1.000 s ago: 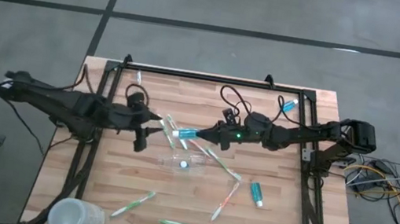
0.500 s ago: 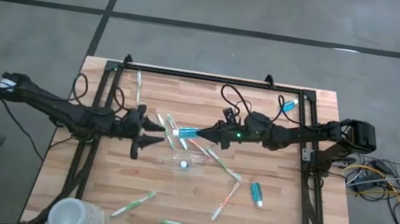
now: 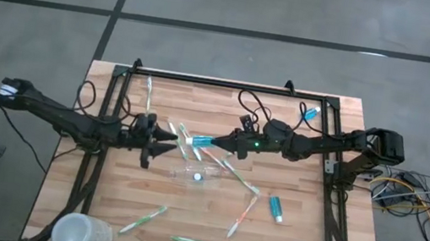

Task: Pick & Place toothbrushing station
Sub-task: Put the blue mouthwash bottle into the transparent organizer

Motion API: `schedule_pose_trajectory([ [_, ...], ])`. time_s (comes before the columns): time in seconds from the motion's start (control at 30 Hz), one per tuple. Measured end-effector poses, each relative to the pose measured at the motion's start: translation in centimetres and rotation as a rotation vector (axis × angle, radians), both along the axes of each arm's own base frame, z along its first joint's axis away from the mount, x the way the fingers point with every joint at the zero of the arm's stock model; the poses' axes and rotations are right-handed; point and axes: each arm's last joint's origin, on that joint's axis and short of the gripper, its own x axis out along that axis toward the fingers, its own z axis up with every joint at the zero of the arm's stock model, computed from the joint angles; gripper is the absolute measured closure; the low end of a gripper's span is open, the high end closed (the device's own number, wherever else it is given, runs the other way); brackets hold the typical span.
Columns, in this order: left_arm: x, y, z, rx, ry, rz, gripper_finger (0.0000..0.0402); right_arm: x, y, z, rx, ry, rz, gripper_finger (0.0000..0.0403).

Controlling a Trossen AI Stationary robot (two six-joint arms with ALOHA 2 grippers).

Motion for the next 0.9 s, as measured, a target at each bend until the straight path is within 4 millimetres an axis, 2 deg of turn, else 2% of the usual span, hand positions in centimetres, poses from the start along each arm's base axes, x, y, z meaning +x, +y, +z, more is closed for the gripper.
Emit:
schedule_pose_trajectory([
  [0.4, 1.1, -0.2, 0.4, 0.276, -0.052, 0.04, 0.0227, 0.4, 0.0, 1.2, 0.0, -0.042, -0.002, 0.0307],
  [0.53, 1.6, -0.3, -0.1, 0.288, -0.03, 0.036, 0.0227, 0.6, 0.0, 1.6, -0.003, -0.053, 0.003, 0.0307],
  [0.9, 1.8, -0.3, 0.5, 0.364, -0.099, 0.054, 0.0227, 0.6, 0.0, 1.6, 0.018, -0.05, 0.005, 0.0307],
])
